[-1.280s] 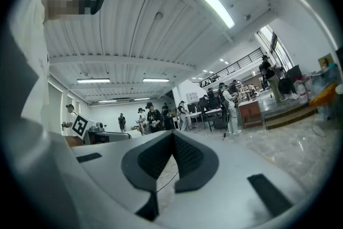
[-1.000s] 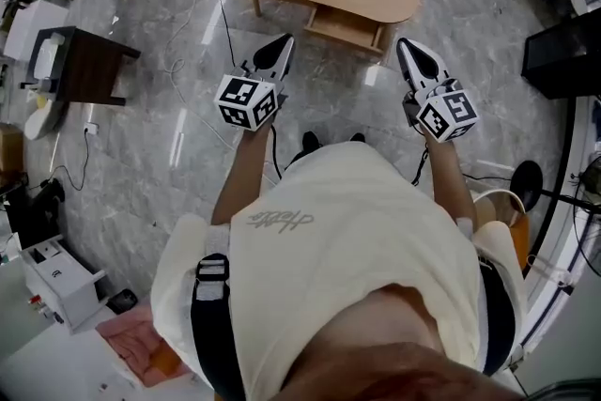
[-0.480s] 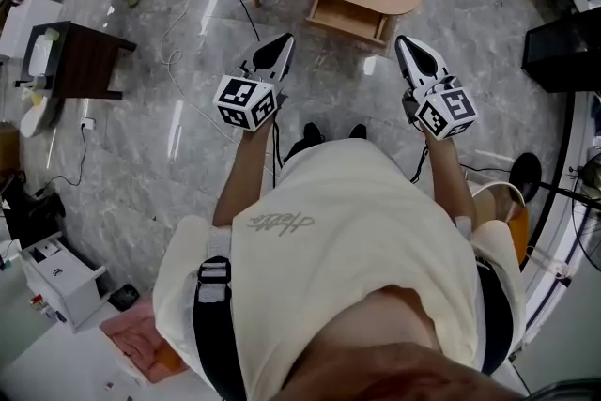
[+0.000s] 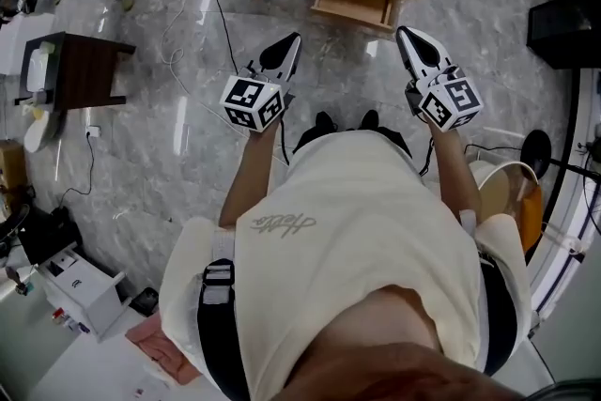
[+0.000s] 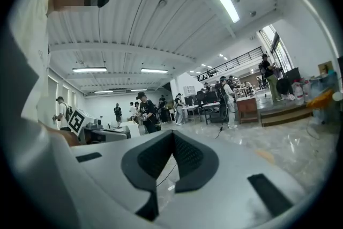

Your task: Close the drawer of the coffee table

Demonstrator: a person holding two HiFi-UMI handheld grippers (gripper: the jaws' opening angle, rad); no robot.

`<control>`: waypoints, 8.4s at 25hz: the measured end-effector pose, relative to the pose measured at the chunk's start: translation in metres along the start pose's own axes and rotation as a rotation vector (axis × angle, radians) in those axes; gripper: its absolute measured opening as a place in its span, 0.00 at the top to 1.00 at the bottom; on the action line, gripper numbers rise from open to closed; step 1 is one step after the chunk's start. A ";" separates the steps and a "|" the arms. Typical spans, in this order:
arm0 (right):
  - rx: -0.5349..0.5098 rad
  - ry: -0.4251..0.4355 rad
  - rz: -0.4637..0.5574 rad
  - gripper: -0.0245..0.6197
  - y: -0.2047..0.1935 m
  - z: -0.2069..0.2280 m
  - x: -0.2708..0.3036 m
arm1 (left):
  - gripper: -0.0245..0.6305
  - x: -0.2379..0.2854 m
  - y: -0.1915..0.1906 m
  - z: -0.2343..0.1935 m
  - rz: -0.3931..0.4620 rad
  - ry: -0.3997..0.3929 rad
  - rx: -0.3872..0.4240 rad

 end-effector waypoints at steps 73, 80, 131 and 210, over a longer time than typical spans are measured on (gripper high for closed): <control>0.146 -0.385 -0.017 0.97 0.036 0.262 0.283 | 0.96 0.398 0.044 -0.236 -0.148 -0.421 0.105; 0.132 -0.373 0.014 0.97 0.041 0.273 0.272 | 0.96 0.411 0.047 -0.224 -0.148 -0.415 0.089; 0.442 -0.433 -0.571 0.97 -0.332 0.433 0.274 | 0.96 0.483 -0.334 -0.264 -0.719 -0.151 -0.360; 0.822 -0.552 -0.849 0.97 -0.619 0.520 0.288 | 0.96 0.539 -0.611 -0.266 -1.119 -0.098 -0.206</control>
Point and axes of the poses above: the fingertips, and each gripper's own axes: x forward along the fingers, z to its right, y out of its top, the point moved 3 cm from there along -x, backward along the fingers, and after that the axes turned 5 degrees about x, right-handed, at the moved point
